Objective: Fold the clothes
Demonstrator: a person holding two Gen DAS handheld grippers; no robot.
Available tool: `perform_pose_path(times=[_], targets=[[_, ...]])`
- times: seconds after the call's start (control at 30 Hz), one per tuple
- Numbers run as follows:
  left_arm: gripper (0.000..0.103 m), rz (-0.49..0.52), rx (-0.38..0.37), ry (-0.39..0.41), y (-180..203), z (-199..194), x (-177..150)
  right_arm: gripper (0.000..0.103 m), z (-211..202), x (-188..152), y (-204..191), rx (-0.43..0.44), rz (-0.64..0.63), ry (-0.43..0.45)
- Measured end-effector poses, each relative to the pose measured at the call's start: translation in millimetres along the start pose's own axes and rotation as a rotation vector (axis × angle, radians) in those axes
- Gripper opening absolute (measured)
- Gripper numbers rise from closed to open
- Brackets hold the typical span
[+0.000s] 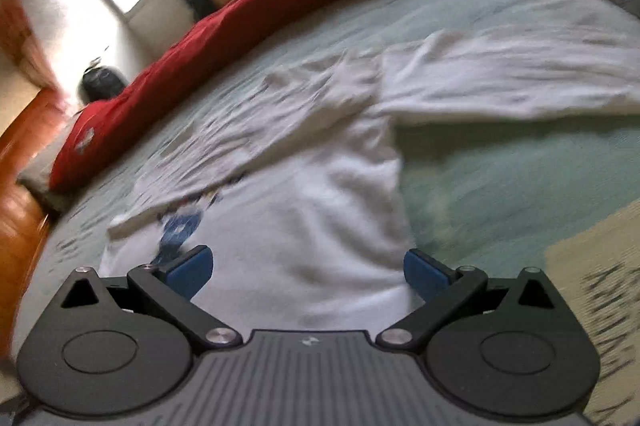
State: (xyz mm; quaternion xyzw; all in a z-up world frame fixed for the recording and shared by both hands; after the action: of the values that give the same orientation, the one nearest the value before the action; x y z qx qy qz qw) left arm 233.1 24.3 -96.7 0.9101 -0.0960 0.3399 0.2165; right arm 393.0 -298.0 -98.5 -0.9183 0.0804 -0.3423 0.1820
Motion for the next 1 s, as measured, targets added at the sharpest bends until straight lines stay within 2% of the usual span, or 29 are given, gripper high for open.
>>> perform_pose_path(times=[0.17, 0.23, 0.33, 0.47, 0.53, 0.63, 0.73, 0.87, 1.0], targets=[[0.102, 0.008, -0.007, -0.011, 1, 7, 1, 0.103, 1, 14, -25, 0.159, 0.017, 0.002], [0.102, 0.006, -0.003, -0.017, -1, 8, 1, 0.103, 16, 10, -38, 0.196, -0.006, -0.055], [0.102, -0.011, 0.0, -0.025, -5, 8, -3, 0.103, 38, 2, -34, 0.13, -0.042, -0.114], [0.102, -0.029, 0.011, -0.032, -10, 7, -9, 0.103, 20, 14, -10, 0.016, 0.011, -0.03], [0.102, -0.032, 0.009, -0.024, -10, 5, -10, 0.103, 0, 13, -11, 0.045, 0.022, -0.007], [0.102, -0.016, -0.001, -0.008, -5, 2, -6, 0.103, -28, -8, -32, 0.131, -0.035, -0.026], [0.102, -0.003, -0.029, -0.011, -1, 5, -8, 0.103, -43, -41, -49, 0.16, -0.113, -0.043], [0.102, -0.012, -0.021, -0.041, -4, 9, -20, 0.103, -47, -89, -61, 0.106, -0.204, -0.058], [0.102, -0.006, -0.036, -0.028, -8, -8, -18, 0.103, -51, -125, -59, 0.014, -0.292, -0.046]])
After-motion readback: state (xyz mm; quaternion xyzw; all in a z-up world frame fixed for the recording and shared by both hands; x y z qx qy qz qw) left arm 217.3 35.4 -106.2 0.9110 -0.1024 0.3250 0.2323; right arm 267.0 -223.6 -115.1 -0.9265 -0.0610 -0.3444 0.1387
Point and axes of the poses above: each gripper's, at about its wrist camera, not at the fingertips, and z roughly the way its jaws point, y to its right, x to its top, the point moved 8 cm from there along z, roughly the way its jaws point, and after that the axes turned 7 degrees about -x, right-handed, at the moved point
